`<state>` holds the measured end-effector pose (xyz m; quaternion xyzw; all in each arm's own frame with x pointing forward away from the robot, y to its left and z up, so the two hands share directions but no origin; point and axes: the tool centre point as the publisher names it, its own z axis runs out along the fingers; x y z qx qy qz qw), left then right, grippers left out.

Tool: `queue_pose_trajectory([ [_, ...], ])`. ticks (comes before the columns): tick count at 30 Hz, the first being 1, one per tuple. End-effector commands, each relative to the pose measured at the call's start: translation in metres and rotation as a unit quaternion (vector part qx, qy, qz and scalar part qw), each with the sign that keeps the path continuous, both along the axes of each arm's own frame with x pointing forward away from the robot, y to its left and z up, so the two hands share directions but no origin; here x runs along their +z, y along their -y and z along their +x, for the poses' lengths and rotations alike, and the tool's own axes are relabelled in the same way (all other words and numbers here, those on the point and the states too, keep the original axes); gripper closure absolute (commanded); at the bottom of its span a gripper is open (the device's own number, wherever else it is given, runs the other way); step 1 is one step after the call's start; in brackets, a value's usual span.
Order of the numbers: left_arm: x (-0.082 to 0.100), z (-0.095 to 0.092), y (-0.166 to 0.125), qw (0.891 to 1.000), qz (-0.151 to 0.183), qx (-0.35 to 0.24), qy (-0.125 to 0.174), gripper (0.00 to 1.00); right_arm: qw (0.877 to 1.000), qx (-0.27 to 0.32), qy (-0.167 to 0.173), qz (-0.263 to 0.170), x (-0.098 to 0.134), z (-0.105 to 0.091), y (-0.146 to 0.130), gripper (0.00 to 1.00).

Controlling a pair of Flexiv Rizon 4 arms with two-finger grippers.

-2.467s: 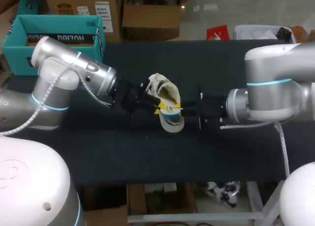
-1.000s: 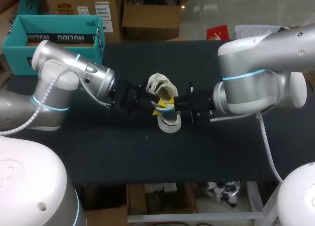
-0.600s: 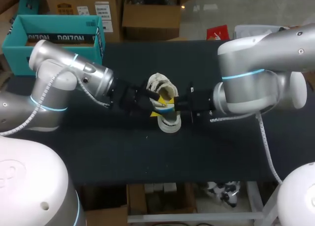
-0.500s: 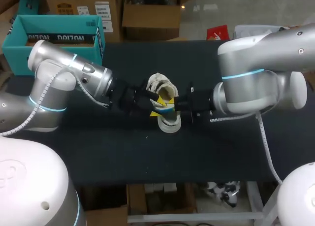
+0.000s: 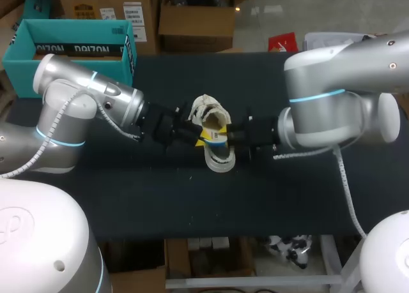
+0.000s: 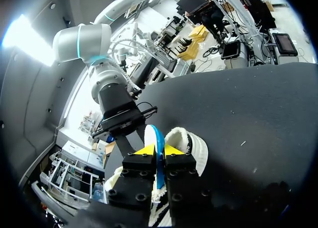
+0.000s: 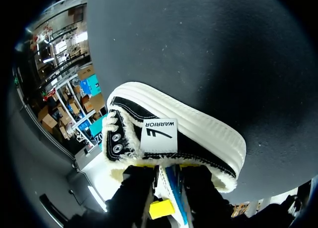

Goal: Open the shoe tongue, take the insole out of the shoe, put the insole back into the shoe, and pack the shoe into the shoebox

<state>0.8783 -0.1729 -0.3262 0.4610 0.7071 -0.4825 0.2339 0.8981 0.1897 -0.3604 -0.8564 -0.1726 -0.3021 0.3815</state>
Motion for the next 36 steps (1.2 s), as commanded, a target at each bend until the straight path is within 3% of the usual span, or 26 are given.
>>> queue_pose_trajectory([
  [1, -0.003, 0.001, 0.003, 1.000, -0.001, 0.000, 0.000, 1.00, 1.000, -0.011, 0.004, -0.005, 0.011, -0.021, 0.005, 0.52],
  [6, -0.003, 0.001, 0.006, 1.000, -0.001, -0.002, -0.001, 1.00, 1.000, -0.020, 0.004, -0.009, 0.018, -0.040, 0.008, 0.65],
  [10, -0.004, 0.001, 0.009, 1.000, -0.001, -0.005, -0.003, 1.00, 1.000, -0.017, 0.007, -0.005, 0.018, -0.042, 0.008, 0.77],
  [13, -0.005, 0.001, 0.011, 1.000, 0.000, -0.006, -0.003, 1.00, 1.000, -0.010, 0.008, -0.002, 0.017, -0.042, 0.008, 0.78],
  [17, -0.005, 0.001, 0.012, 1.000, 0.004, -0.004, -0.002, 1.00, 1.000, -0.005, 0.009, -0.001, 0.016, -0.040, 0.007, 0.66],
  [19, -0.005, 0.000, 0.012, 1.000, 0.005, -0.004, -0.002, 1.00, 1.000, -0.002, 0.010, -0.002, 0.016, -0.039, 0.006, 0.68],
  [21, -0.005, 0.000, 0.012, 1.000, 0.004, -0.004, -0.002, 1.00, 1.000, 0.002, 0.009, -0.001, 0.015, -0.037, 0.005, 0.76],
  [23, -0.006, -0.001, 0.012, 1.000, 0.004, -0.004, -0.003, 1.00, 1.000, 0.004, 0.009, 0.000, 0.014, -0.035, 0.005, 1.00],
  [36, -0.016, 0.011, 0.016, 1.000, 0.016, 0.008, -0.016, 1.00, 1.000, 0.005, 0.016, -0.014, 0.004, -0.018, 0.007, 1.00],
])
